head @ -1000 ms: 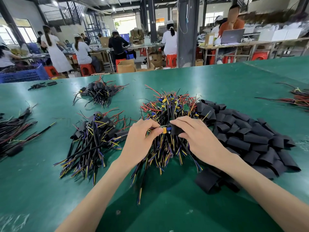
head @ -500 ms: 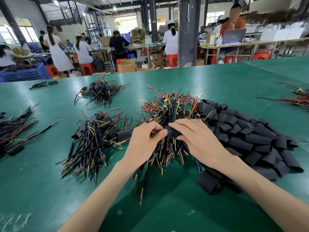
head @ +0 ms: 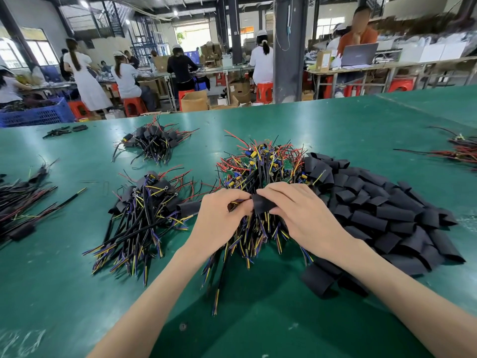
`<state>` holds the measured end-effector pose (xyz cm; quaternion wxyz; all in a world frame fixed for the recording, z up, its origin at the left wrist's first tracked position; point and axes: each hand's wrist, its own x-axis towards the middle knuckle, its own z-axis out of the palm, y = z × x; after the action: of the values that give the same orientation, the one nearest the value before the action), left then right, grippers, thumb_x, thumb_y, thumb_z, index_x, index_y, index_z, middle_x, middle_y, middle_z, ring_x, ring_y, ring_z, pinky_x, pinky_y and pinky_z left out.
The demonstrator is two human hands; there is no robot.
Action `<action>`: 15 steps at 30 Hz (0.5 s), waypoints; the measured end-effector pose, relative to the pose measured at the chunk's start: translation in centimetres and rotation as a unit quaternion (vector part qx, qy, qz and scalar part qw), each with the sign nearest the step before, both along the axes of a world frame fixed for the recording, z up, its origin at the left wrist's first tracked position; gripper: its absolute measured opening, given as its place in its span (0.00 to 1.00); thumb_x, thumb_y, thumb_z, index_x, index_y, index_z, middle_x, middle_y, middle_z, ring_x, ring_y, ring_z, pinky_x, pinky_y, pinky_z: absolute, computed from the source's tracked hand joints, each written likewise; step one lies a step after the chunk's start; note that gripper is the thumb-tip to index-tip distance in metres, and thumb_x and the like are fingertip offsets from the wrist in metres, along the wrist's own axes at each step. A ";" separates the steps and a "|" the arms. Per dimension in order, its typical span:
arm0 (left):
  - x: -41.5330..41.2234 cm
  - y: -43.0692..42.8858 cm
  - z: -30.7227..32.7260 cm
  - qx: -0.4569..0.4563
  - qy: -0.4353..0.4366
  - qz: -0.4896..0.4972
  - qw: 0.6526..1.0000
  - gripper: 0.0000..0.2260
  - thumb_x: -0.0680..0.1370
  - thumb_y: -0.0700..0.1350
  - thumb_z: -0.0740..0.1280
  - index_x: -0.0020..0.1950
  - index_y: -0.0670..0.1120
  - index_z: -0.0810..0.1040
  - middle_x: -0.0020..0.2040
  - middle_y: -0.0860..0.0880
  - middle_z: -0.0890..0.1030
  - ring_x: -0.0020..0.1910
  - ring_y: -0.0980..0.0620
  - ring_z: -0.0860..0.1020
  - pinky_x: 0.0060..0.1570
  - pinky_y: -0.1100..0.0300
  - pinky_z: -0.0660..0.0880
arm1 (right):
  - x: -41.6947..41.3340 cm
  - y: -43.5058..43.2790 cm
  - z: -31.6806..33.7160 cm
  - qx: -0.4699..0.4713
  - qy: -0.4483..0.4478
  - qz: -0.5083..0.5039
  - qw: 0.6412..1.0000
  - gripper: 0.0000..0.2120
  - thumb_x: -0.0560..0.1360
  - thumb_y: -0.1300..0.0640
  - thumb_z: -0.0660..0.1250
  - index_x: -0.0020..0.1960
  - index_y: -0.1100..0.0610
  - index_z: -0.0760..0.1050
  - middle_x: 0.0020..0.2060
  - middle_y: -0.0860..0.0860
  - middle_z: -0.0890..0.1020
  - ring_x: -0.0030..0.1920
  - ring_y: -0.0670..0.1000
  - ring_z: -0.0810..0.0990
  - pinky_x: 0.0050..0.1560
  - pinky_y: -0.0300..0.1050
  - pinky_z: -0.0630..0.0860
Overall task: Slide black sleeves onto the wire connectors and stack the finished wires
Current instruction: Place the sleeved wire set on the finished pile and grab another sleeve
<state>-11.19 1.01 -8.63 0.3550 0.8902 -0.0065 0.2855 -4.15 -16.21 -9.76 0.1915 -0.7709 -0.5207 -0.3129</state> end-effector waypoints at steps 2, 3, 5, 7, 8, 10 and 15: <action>0.0 0.1 0.1 -0.002 0.003 -0.008 1.000 0.03 0.73 0.37 0.70 0.42 0.43 0.83 0.33 0.58 0.78 0.34 0.64 0.73 0.39 0.69 0.67 | 0.1 0.0 0.0 0.000 0.003 -0.002 1.000 0.19 0.72 0.66 0.70 0.62 0.61 0.74 0.54 0.55 0.79 0.46 0.60 0.79 0.48 0.56 0.76; 0.1 0.2 0.1 -0.003 0.005 -0.012 1.000 0.03 0.74 0.36 0.70 0.42 0.42 0.83 0.33 0.58 0.78 0.33 0.64 0.73 0.38 0.70 0.67 | 0.1 0.0 0.0 0.000 0.004 -0.004 1.000 0.19 0.72 0.66 0.70 0.62 0.61 0.74 0.54 0.54 0.79 0.47 0.60 0.79 0.49 0.56 0.76; 0.1 0.3 0.1 -0.009 0.011 -0.019 1.000 0.03 0.74 0.36 0.70 0.43 0.42 0.83 0.33 0.57 0.79 0.33 0.64 0.73 0.39 0.69 0.67 | 0.1 0.0 0.0 0.002 0.004 -0.006 1.000 0.19 0.72 0.66 0.70 0.62 0.60 0.74 0.55 0.54 0.78 0.47 0.59 0.79 0.49 0.55 0.76; 0.1 0.4 0.1 -0.014 0.019 -0.023 0.999 0.03 0.74 0.36 0.70 0.44 0.41 0.84 0.34 0.57 0.79 0.34 0.62 0.74 0.39 0.67 0.68 | 0.1 0.1 -0.1 0.002 0.006 -0.004 1.000 0.19 0.72 0.66 0.70 0.62 0.60 0.74 0.55 0.54 0.78 0.47 0.59 0.79 0.49 0.55 0.76; 0.1 0.5 0.1 -0.013 0.023 -0.025 0.999 0.04 0.74 0.36 0.70 0.45 0.41 0.84 0.33 0.57 0.79 0.34 0.61 0.73 0.39 0.66 0.68 | 0.1 0.1 -0.1 0.002 0.006 -0.004 1.000 0.19 0.72 0.66 0.70 0.62 0.60 0.74 0.55 0.54 0.78 0.48 0.59 0.79 0.49 0.55 0.76; 0.1 0.6 0.2 -0.014 0.029 -0.032 0.999 0.04 0.75 0.36 0.69 0.44 0.41 0.84 0.32 0.57 0.79 0.32 0.60 0.74 0.37 0.66 0.68 | 0.2 0.1 -0.1 0.005 0.007 -0.004 1.000 0.19 0.71 0.67 0.70 0.62 0.60 0.74 0.55 0.54 0.78 0.48 0.59 0.79 0.50 0.54 0.76; 0.0 0.7 0.2 -0.028 0.027 -0.040 0.998 0.05 0.76 0.38 0.68 0.44 0.41 0.83 0.33 0.51 0.81 0.38 0.46 0.79 0.44 0.53 0.74 | 0.4 0.2 -0.4 -0.003 0.027 -0.007 1.000 0.18 0.73 0.65 0.68 0.63 0.60 0.73 0.56 0.54 0.78 0.52 0.59 0.78 0.54 0.53 0.75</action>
<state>-11.21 1.71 -8.42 0.3913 0.8861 -0.0248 0.2474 -3.78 -16.03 -10.17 0.2009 -0.7833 -0.5109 -0.2917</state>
